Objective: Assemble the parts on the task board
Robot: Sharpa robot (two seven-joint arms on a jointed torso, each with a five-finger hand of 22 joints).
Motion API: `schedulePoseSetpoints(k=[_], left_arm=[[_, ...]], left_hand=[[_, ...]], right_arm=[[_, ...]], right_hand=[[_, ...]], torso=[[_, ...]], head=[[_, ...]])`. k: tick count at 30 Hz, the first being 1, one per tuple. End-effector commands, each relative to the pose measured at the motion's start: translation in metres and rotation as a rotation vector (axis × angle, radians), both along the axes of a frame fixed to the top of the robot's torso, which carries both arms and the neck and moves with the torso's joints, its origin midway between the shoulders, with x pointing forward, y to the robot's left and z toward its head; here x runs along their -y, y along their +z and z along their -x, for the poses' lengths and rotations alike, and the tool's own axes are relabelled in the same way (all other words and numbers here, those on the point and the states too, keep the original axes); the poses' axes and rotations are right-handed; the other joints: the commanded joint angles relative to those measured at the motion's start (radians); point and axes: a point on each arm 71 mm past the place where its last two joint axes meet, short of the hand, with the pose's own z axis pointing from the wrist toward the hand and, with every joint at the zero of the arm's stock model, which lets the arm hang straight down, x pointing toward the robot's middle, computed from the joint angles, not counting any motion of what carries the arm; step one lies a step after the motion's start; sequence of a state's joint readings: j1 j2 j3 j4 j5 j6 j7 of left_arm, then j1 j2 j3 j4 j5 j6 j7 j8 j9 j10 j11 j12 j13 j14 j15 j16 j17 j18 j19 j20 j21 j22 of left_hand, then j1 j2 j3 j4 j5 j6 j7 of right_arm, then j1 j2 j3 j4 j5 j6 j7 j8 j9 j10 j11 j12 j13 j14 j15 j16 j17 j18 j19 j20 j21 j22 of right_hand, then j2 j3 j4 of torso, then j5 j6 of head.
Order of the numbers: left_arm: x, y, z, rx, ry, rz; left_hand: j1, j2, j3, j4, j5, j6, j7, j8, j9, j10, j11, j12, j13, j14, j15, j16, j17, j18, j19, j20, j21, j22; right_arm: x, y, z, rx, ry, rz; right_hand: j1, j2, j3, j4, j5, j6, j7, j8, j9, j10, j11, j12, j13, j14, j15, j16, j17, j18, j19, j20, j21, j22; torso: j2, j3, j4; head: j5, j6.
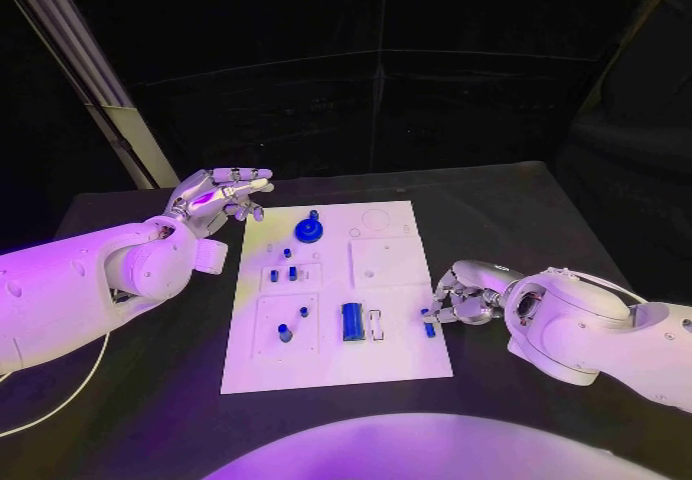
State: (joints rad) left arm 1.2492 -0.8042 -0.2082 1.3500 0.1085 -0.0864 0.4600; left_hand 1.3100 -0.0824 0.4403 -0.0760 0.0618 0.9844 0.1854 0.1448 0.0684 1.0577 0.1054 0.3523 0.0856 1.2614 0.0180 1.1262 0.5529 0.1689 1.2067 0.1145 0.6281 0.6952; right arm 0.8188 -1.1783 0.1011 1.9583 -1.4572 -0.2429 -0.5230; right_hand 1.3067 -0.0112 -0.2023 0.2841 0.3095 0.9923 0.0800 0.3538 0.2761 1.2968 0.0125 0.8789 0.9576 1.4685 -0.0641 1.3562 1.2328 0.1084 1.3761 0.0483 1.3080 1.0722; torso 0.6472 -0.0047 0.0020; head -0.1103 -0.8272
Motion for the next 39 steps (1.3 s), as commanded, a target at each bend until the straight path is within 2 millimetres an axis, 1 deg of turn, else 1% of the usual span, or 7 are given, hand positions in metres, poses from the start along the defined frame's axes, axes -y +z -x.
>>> schedulePoseSetpoints(k=[1,6,16,25,33,37,39], left_arm=[[0.001,0.001,0.000,0.003,-0.008,0.009],[0.001,0.001,0.000,0.003,-0.008,0.009],[0.001,0.001,0.000,0.002,-0.008,0.009],[0.001,0.000,0.000,0.001,-0.008,0.009],[0.000,0.000,0.000,0.000,-0.008,0.009],[0.000,0.000,0.000,-0.001,-0.008,0.008],[0.000,0.000,0.000,-0.001,-0.008,0.008]], left_hand=[[0.000,0.006,-0.008,-0.001,-0.003,-0.005,0.000,0.006,-0.001,-0.006,0.001,0.003,0.000,-0.009,0.001,-0.005,-0.001,0.013,-0.002,0.003,-0.004,-0.001],[0.000,0.008,-0.011,-0.002,-0.003,-0.007,0.001,0.007,-0.001,-0.010,0.002,0.008,-0.001,-0.011,0.002,-0.005,-0.003,0.013,-0.002,0.003,-0.007,-0.003],[0.000,0.008,-0.011,-0.002,-0.003,-0.007,0.001,0.007,-0.001,-0.010,0.002,0.008,-0.001,-0.011,0.002,-0.005,-0.003,0.013,-0.002,0.003,-0.007,-0.003],[0.000,0.008,-0.011,-0.002,-0.003,-0.007,0.001,0.007,-0.001,-0.010,0.002,0.008,-0.001,-0.011,0.002,-0.005,-0.003,0.013,-0.002,0.003,-0.007,-0.003],[0.000,0.008,-0.011,-0.002,-0.003,-0.007,0.001,0.007,-0.001,-0.010,0.002,0.008,-0.001,-0.011,0.002,-0.005,-0.003,0.013,-0.002,0.003,-0.007,-0.003],[0.000,0.008,-0.011,-0.002,-0.003,-0.007,0.001,0.007,-0.001,-0.010,0.002,0.008,-0.001,-0.011,0.002,-0.005,-0.003,0.013,-0.002,0.003,-0.007,-0.003],[0.000,0.008,-0.011,-0.002,-0.003,-0.007,0.001,0.007,-0.001,-0.010,0.002,0.008,-0.001,-0.011,0.002,-0.005,-0.003,0.013,-0.002,0.003,-0.007,-0.003]], right_arm=[[-0.002,-0.002,0.001,-0.016,0.052,0.089],[-0.004,-0.004,0.000,-0.018,0.070,0.108],[-0.015,-0.005,-0.002,0.010,0.107,0.128],[-0.028,-0.004,-0.006,0.086,0.185,0.208],[-0.045,-0.006,-0.008,0.136,0.290,0.330],[-0.049,-0.008,-0.007,0.124,0.323,0.371],[-0.051,-0.009,-0.007,0.119,0.332,0.383]], right_hand=[[-0.007,0.004,-0.008,0.002,-0.009,0.010,0.002,0.006,0.001,0.002,-0.009,0.000,0.002,0.039,-0.001,-0.003,0.001,-0.009,-0.001,-0.002,-0.002,0.001],[-0.011,0.005,-0.015,0.004,-0.020,0.013,0.000,0.007,0.002,0.003,-0.010,-0.001,0.002,0.039,-0.002,-0.003,0.002,-0.010,-0.001,-0.003,-0.002,0.002],[-0.008,0.004,-0.018,0.002,-0.025,0.014,0.000,0.008,0.002,0.003,-0.011,0.000,0.003,0.039,-0.002,-0.004,0.002,-0.010,-0.001,-0.004,-0.002,0.002],[0.036,0.000,-0.021,-0.015,-0.033,0.015,-0.001,0.009,0.002,0.000,-0.012,-0.005,0.002,0.040,-0.004,-0.005,0.002,-0.010,0.000,-0.006,-0.001,0.004],[0.107,0.001,-0.014,-0.052,-0.032,0.016,0.000,0.007,0.000,-0.003,-0.013,-0.009,0.002,0.040,-0.004,-0.006,0.003,-0.010,-0.004,-0.006,-0.006,-0.002],[0.141,0.012,0.002,-0.068,-0.105,0.016,0.001,0.005,-0.002,-0.006,-0.013,-0.016,-0.002,0.039,-0.004,-0.009,0.001,-0.009,-0.005,-0.006,-0.009,-0.004],[0.145,0.014,0.005,-0.069,-0.116,0.017,0.001,0.004,-0.002,-0.006,-0.012,-0.018,-0.004,0.039,-0.004,-0.010,0.000,-0.009,-0.005,-0.006,-0.009,-0.004]], torso=[[0.000,-0.0006,0.0005],[0.000,0.0016,-0.0039],[0.000,0.0005,0.0001],[0.001,-0.0033,0.0006],[0.003,-0.0059,0.0041],[0.004,-0.0072,0.0055],[0.004,-0.0073,0.0042]], head=[[0.002,-0.001],[0.005,-0.002],[0.004,-0.005],[0.005,-0.005],[0.004,-0.006],[0.005,-0.007],[0.006,-0.006]])
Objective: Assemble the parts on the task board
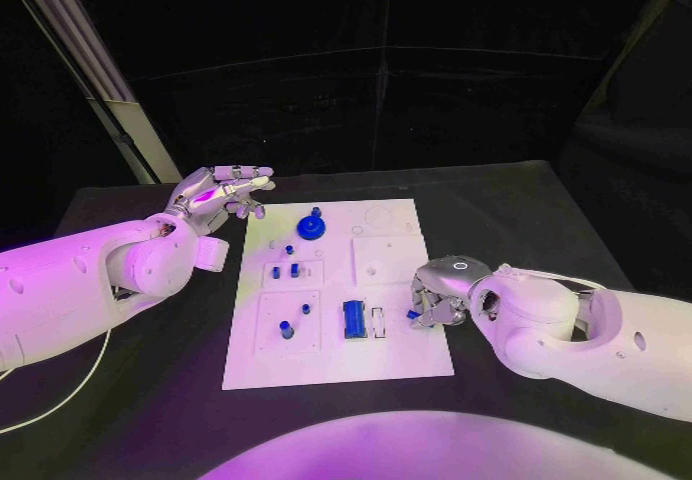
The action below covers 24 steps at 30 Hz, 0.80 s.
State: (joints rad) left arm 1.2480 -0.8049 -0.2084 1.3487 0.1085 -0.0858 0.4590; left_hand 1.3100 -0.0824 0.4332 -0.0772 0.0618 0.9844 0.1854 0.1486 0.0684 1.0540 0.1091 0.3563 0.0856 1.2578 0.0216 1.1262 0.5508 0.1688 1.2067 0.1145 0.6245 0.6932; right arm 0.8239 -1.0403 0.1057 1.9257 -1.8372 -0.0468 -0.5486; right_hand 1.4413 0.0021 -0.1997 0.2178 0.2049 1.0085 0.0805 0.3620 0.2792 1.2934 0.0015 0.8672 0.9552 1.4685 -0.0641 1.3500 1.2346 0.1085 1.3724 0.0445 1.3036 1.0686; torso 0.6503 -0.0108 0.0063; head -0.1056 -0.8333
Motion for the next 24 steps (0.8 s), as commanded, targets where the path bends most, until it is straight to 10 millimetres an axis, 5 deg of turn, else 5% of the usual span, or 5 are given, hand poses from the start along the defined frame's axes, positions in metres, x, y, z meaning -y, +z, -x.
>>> schedulePoseSetpoints(k=[1,9,18,21,24], left_arm=[[0.001,0.001,0.000,0.001,-0.009,0.009],[0.001,0.001,0.000,0.000,-0.009,0.009],[0.000,0.000,0.000,-0.001,-0.009,0.008],[0.000,0.000,0.001,-0.002,-0.009,0.008],[0.000,0.000,0.001,-0.003,-0.009,0.008]], left_hand=[[0.000,0.008,-0.004,0.000,-0.003,-0.007,0.001,0.003,-0.001,-0.007,-0.002,0.004,-0.001,-0.008,-0.002,-0.005,-0.001,0.013,-0.002,0.003,-0.003,-0.001],[0.000,0.008,-0.004,0.000,-0.003,-0.007,0.001,0.003,-0.001,-0.007,-0.002,0.004,-0.001,-0.008,-0.002,-0.005,-0.001,0.013,-0.002,0.003,-0.003,-0.001],[0.000,0.008,-0.004,0.000,-0.003,-0.007,0.001,0.003,-0.001,-0.007,-0.002,0.004,-0.001,-0.008,-0.002,-0.005,-0.001,0.013,-0.002,0.003,-0.003,-0.001],[0.000,0.008,-0.004,0.000,-0.003,-0.007,0.001,0.003,-0.001,-0.007,-0.002,0.004,-0.001,-0.008,-0.002,-0.005,-0.001,0.013,-0.002,0.003,-0.003,-0.001],[0.000,0.008,-0.004,0.000,-0.003,-0.007,0.001,0.003,-0.001,-0.007,-0.002,0.004,-0.001,-0.008,-0.002,-0.005,-0.001,0.013,-0.002,0.003,-0.003,-0.001]], right_arm=[[0.001,-0.008,0.003,-0.023,0.045,0.126],[-0.001,-0.006,0.004,-0.020,0.035,0.098],[-0.002,-0.001,0.006,-0.011,-0.012,-0.009],[-0.003,0.003,0.007,-0.008,-0.038,-0.067],[-0.003,0.005,0.008,-0.018,-0.070,-0.129]], right_hand=[[0.010,0.002,0.003,-0.003,-0.012,0.001,0.000,-0.004,-0.005,-0.003,-0.001,-0.007,-0.001,0.039,-0.004,-0.004,-0.001,-0.010,-0.002,-0.002,-0.005,-0.001],[0.006,0.024,0.025,0.013,0.067,0.002,-0.001,-0.012,-0.011,-0.002,-0.003,-0.010,-0.002,0.040,-0.005,-0.003,0.003,-0.010,0.001,-0.003,-0.003,0.002],[0.082,0.084,0.158,0.006,-0.004,0.001,-0.005,-0.039,-0.027,-0.007,-0.009,-0.028,-0.011,0.041,-0.011,-0.001,0.010,-0.011,0.006,-0.010,0.000,0.007],[0.089,0.070,0.228,0.013,-0.008,0.002,0.000,-0.054,-0.036,-0.007,-0.005,-0.032,-0.012,0.042,-0.009,0.000,0.012,-0.011,0.006,-0.010,0.000,0.008],[0.065,0.018,0.337,0.032,-0.002,0.014,0.006,-0.076,-0.047,-0.005,-0.003,-0.037,-0.013,0.041,-0.002,-0.001,0.013,-0.009,0.007,-0.008,0.000,0.009]], torso=[[0.001,-0.0012,-0.0002],[0.002,-0.0022,-0.0006],[0.003,-0.0037,0.0023],[0.004,-0.0049,0.0037],[0.004,-0.0054,0.0041]], head=[[0.001,0.000],[0.001,0.001],[0.001,0.002],[0.001,0.003],[0.001,0.003]])
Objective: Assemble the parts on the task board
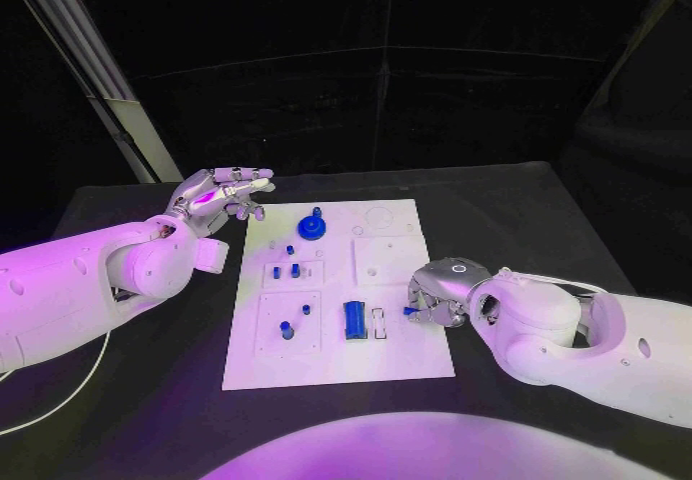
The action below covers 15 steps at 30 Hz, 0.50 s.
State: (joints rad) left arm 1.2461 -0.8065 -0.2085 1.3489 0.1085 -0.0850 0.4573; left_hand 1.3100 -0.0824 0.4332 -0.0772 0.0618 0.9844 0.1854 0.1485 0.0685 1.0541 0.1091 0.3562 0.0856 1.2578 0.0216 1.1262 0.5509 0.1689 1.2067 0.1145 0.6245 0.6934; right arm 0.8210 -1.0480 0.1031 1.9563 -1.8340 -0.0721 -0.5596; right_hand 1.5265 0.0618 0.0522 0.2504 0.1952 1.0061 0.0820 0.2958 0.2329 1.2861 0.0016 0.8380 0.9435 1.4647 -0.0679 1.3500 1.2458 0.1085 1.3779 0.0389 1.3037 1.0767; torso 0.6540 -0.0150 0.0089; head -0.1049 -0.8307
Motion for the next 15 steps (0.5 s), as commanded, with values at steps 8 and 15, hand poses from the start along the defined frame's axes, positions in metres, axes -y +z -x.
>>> schedulePoseSetpoints(k=[8,15], left_arm=[[0.0013,0.0001,0.0005,0.000,-0.011,0.010],[0.0016,0.0000,0.0010,-0.001,-0.011,0.010]], left_hand=[[-0.001,0.009,-0.006,-0.001,-0.003,-0.008,0.001,0.004,-0.001,-0.009,-0.001,0.006,-0.001,-0.009,-0.002,-0.005,-0.004,0.013,-0.002,0.004,-0.005,-0.002],[-0.001,0.009,-0.006,-0.001,-0.003,-0.008,0.001,0.004,-0.001,-0.009,-0.001,0.006,-0.001,-0.009,-0.002,-0.005,-0.004,0.013,-0.002,0.004,-0.005,-0.002]], right_arm=[[-0.0006,0.0028,0.0040,-0.102,-0.177,-0.281],[-0.0042,0.0013,0.0050,-0.165,-0.240,-0.373]], right_hand=[[-0.077,-0.112,0.219,0.006,0.012,0.028,0.003,-0.025,-0.004,0.008,-0.002,-0.008,0.001,0.046,0.000,-0.002,0.004,-0.011,0.001,0.002,0.001,0.004],[-0.122,-0.144,0.257,0.011,0.008,0.037,0.002,-0.027,-0.002,0.016,-0.001,0.001,0.008,0.048,-0.001,0.003,0.011,-0.012,0.002,0.002,0.004,0.007]], torso=[[0.002,-0.0039,0.0017],[0.003,-0.0060,0.0037]], head=[[0.003,0.001],[0.008,0.001]])
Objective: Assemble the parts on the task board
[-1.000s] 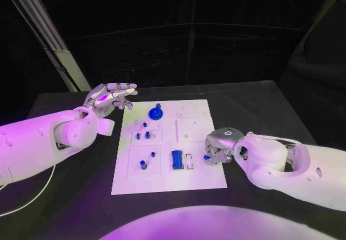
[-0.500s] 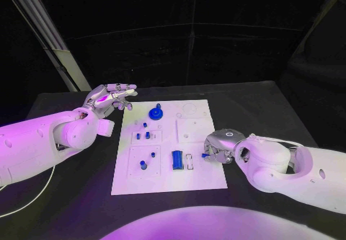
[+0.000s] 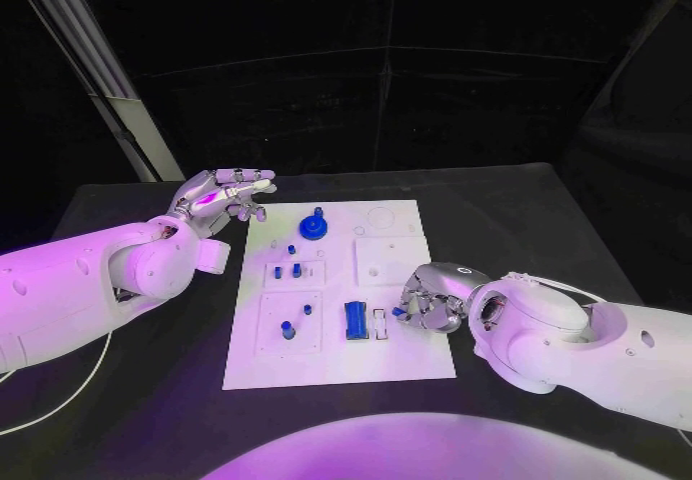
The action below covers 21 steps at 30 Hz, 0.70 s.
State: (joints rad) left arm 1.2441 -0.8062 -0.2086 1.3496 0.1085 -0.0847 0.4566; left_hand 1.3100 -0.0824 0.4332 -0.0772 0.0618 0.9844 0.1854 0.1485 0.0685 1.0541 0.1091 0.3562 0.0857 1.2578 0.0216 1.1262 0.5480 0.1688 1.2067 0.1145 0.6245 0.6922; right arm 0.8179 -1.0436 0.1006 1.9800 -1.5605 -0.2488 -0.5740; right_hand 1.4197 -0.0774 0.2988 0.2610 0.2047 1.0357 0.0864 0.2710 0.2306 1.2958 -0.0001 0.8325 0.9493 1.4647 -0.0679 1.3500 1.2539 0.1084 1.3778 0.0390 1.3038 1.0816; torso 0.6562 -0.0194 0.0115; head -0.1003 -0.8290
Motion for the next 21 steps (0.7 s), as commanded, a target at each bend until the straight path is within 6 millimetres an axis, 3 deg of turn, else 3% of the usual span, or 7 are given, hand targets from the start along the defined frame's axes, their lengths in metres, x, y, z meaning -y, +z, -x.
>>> schedulePoseSetpoints(k=[1,11,21], left_arm=[[0.0011,0.0011,0.0004,0.002,-0.010,0.010],[0.0008,0.0012,0.0008,0.001,-0.009,0.010],[0.0014,0.0014,0.0012,0.001,-0.011,0.010]], left_hand=[[-0.001,0.009,-0.006,-0.001,-0.003,-0.008,0.001,0.004,-0.001,-0.009,-0.001,0.006,-0.001,-0.009,-0.002,-0.005,-0.001,0.014,-0.002,0.004,-0.005,-0.001],[-0.001,0.009,-0.006,-0.001,-0.003,-0.008,0.001,0.004,-0.001,-0.009,-0.001,0.006,-0.001,-0.009,-0.002,-0.005,-0.001,0.014,-0.002,0.004,-0.005,-0.001],[-0.001,0.009,-0.006,-0.001,-0.003,-0.008,0.001,0.004,-0.001,-0.009,-0.001,0.006,-0.001,-0.009,-0.002,-0.005,-0.001,0.014,-0.002,0.004,-0.005,-0.001]], right_arm=[[0.0000,-0.0004,-0.0001,-0.057,-0.087,-0.111],[-0.0016,-0.0051,-0.0028,-0.088,-0.102,-0.114],[-0.0087,-0.0095,-0.0065,-0.098,-0.094,-0.103]], right_hand=[[-0.021,-0.008,0.012,0.001,0.001,0.010,-0.003,-0.002,0.001,0.008,0.001,0.009,0.004,0.048,-0.001,0.003,0.004,-0.012,0.003,0.002,0.004,0.003],[-0.088,-0.031,0.007,0.007,0.047,0.037,-0.012,0.008,0.009,0.026,-0.006,0.027,0.018,0.052,-0.005,0.015,0.021,-0.015,0.012,-0.001,0.017,0.023],[-0.162,-0.023,-0.042,0.020,0.130,0.074,-0.026,0.020,0.024,0.066,-0.016,0.095,0.077,0.057,-0.014,0.034,0.047,-0.018,0.020,-0.009,0.026,0.036]], torso=[[0.000,-0.0011,0.0003],[-0.001,0.0009,-0.0021],[-0.002,0.0036,-0.0036]], head=[[0.004,-0.001],[0.011,-0.004],[0.014,-0.007]])
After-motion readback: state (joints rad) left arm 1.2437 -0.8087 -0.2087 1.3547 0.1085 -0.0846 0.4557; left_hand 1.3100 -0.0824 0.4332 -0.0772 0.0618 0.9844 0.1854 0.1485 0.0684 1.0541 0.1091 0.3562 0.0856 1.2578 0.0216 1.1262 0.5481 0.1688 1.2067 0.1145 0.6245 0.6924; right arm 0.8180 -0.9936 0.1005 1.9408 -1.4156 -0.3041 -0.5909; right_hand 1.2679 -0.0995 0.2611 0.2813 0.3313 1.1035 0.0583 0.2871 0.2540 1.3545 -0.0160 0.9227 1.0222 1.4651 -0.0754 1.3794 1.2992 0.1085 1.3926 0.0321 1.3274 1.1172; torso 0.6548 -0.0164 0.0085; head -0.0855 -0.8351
